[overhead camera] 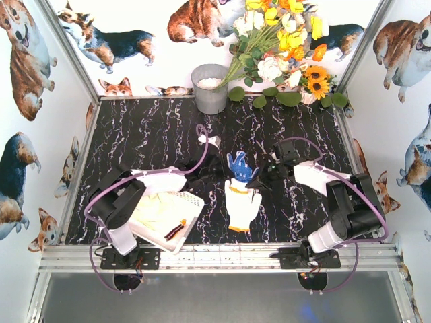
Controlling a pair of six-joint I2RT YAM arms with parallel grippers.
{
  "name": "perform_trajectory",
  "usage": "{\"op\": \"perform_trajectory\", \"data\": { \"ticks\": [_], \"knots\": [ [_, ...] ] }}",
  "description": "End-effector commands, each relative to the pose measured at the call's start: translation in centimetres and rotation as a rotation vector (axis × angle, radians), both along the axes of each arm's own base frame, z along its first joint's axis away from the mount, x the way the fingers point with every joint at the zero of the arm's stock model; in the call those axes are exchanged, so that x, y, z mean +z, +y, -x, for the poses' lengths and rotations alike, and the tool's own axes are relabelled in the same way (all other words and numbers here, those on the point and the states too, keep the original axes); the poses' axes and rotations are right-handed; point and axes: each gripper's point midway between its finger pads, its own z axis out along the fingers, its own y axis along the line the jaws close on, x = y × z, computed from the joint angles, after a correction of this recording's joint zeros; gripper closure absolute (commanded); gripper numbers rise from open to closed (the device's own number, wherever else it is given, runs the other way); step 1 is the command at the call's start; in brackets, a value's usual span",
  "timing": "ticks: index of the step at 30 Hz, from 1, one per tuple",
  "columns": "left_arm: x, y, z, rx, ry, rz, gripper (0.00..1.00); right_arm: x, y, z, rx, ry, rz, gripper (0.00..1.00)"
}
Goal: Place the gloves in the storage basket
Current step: Pick up the glove from the center of the board, then pair the glove with the glove.
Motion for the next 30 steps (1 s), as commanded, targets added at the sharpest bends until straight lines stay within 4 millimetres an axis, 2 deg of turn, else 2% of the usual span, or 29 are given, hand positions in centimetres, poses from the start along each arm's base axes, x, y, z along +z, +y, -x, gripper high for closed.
{"op": "perform_trajectory", "data": {
  "ticks": [1, 5, 7, 8, 20, 22, 30],
  "knots": [
    [1.8, 0.1, 0.1, 0.039, -0.017, 0.069, 1.0, 2.2, 0.4, -0.1, 0.049, -0.056, -0.003, 1.0],
    [2.4, 0.4, 1.0, 0.046, -0.01, 0.092, 1.0, 2.8, 0.1, 0.9, 0.07, -0.06, 0.02, 1.0],
    [1.9, 0.5, 1.6, 0.046, 0.007, 0.084, 1.0, 3.0, -0.2, 1.4, 0.08, -0.063, 0.035, 1.0],
    [2.5, 0.6, 1.8, 0.046, 0.0, 0.096, 1.0, 3.1, -0.3, 1.8, 0.087, -0.061, 0.041, 1.0],
    [2.5, 0.1, 6.3, 0.011, 0.029, 0.094, 1.0, 2.6, -0.9, 5.8, 0.166, -0.015, 0.085, 1.0],
    [0.9, 0.8, 7.5, 0.007, 0.057, 0.062, 1.0, 2.4, -1.0, 6.4, 0.17, -0.005, 0.088, 1.0],
    [-1.3, 0.4, 9.5, -0.023, 0.109, 0.036, 1.0, 1.1, -1.0, 8.3, 0.187, 0.038, 0.088, 1.0]
  ]
}}
